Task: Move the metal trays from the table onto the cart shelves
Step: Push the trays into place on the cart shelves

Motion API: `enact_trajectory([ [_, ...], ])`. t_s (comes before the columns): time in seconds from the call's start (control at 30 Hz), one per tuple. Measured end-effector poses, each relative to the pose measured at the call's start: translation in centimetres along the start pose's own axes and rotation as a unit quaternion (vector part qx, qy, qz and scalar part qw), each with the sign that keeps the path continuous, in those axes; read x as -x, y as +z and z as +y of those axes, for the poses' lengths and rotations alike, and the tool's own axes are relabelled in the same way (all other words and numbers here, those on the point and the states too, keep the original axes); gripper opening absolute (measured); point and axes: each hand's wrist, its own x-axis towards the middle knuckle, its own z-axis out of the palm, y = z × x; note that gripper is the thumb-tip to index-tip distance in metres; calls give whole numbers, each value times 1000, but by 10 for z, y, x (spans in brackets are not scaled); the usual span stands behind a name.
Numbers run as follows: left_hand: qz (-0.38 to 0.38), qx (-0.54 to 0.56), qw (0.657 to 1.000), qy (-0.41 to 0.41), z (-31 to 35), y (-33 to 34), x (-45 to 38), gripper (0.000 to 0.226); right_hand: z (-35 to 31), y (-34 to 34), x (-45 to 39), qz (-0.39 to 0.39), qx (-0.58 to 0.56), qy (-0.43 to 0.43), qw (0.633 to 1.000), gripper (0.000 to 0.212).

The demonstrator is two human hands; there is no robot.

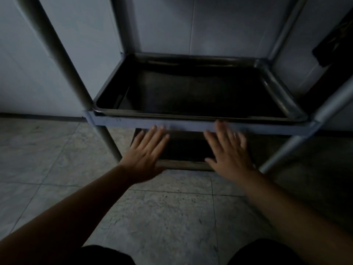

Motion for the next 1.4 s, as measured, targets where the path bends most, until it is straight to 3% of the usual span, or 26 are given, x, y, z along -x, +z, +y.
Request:
enact_trajectory([
  [0.1,-128,-8,991,46,-4,48,18,114,-15,45,36,-93,-24,-67,993,111],
  [0.2,-246,20,969,-21,-9,103,14,117,-17,98,49,-219,-60,22,974,111],
  [0.3,-288,59,953,-76,-5,155,1,120,-8,151,46,-312,-62,87,944,109],
  [0.47,-349,74,927,-114,8,211,1,119,-3,216,38,-410,-51,106,904,109],
  [0.6,-265,23,959,-93,4,227,12,100,-8,236,44,-366,-51,113,922,76],
  [0.93,-234,46,965,-111,4,222,19,46,-30,235,52,-285,-9,122,951,30],
  [1.17,-201,68,971,-108,10,219,20,19,-34,234,56,-294,20,122,948,23],
  [1.33,-183,65,972,-130,13,216,23,18,-33,235,57,-284,17,120,951,23],
  [1.4,-193,68,968,-146,19,215,25,29,-32,237,60,-287,5,127,950,26],
])
